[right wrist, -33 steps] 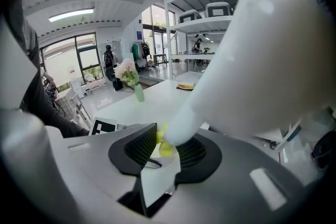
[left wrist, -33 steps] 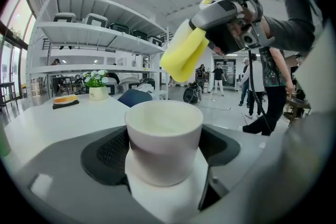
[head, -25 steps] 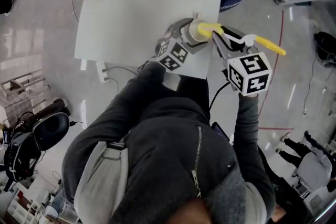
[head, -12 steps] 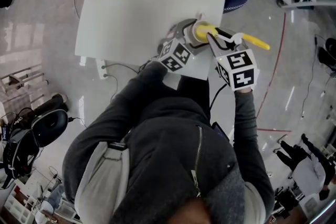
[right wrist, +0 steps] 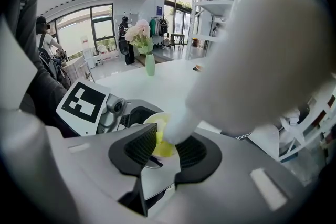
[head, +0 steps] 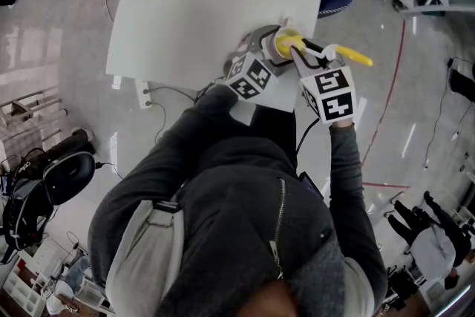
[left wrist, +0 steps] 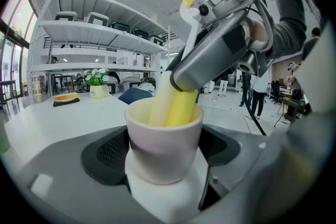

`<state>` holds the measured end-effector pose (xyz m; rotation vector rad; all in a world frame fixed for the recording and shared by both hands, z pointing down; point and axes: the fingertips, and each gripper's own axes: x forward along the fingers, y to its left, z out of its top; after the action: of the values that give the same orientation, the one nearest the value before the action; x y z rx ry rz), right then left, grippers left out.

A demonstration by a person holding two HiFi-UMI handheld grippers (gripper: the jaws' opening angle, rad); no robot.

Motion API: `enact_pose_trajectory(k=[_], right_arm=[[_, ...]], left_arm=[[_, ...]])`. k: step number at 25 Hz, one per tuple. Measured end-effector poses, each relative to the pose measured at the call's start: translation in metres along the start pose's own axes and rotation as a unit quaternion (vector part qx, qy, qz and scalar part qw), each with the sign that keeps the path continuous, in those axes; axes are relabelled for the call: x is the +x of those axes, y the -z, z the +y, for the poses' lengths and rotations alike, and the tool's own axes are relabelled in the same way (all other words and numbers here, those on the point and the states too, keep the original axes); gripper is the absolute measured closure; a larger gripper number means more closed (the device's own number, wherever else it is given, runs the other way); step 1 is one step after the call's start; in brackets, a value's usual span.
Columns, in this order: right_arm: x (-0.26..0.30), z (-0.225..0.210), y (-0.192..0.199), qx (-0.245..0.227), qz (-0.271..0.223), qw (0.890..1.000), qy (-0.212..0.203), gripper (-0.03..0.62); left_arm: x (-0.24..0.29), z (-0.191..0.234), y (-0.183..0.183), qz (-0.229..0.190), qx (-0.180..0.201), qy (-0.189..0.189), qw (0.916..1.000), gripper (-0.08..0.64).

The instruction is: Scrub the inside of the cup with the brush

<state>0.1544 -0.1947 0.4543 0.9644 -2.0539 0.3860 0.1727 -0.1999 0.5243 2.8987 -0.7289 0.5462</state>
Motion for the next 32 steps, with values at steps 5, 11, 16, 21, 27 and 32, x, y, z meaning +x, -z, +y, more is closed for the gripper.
enact_pose_trajectory(k=[5, 11, 16, 21, 27, 32], right_arm=[[0.001, 0.003, 0.003, 0.000, 0.001, 1.000, 0.002, 0.477], [0.001, 0.005, 0.004, 0.000, 0.004, 1.000, 0.005, 0.477], [0.002, 0.007, 0.004, 0.004, 0.002, 1.000, 0.009, 0.477], [0.002, 0.011, 0.001, 0.004, 0.003, 1.000, 0.012, 0.480], [0.006, 0.014, -0.002, -0.003, 0.005, 1.000, 0.008, 0.483], [0.012, 0.016, -0.004, -0.010, 0.006, 1.000, 0.007, 0.483]], left_arm=[[0.000, -0.001, 0.003, 0.003, 0.003, -0.001, 1.0000, 0.149], [0.002, 0.001, 0.006, 0.008, -0.002, 0.001, 1.0000, 0.147], [0.006, 0.000, 0.011, 0.020, -0.027, 0.007, 0.9994, 0.144], [0.005, 0.000, 0.010, 0.023, -0.025, 0.007, 0.9994, 0.144], [0.006, 0.000, 0.011, 0.024, -0.026, 0.008, 0.9994, 0.144], [0.007, 0.000, 0.014, 0.026, -0.026, 0.009, 0.9993, 0.144]])
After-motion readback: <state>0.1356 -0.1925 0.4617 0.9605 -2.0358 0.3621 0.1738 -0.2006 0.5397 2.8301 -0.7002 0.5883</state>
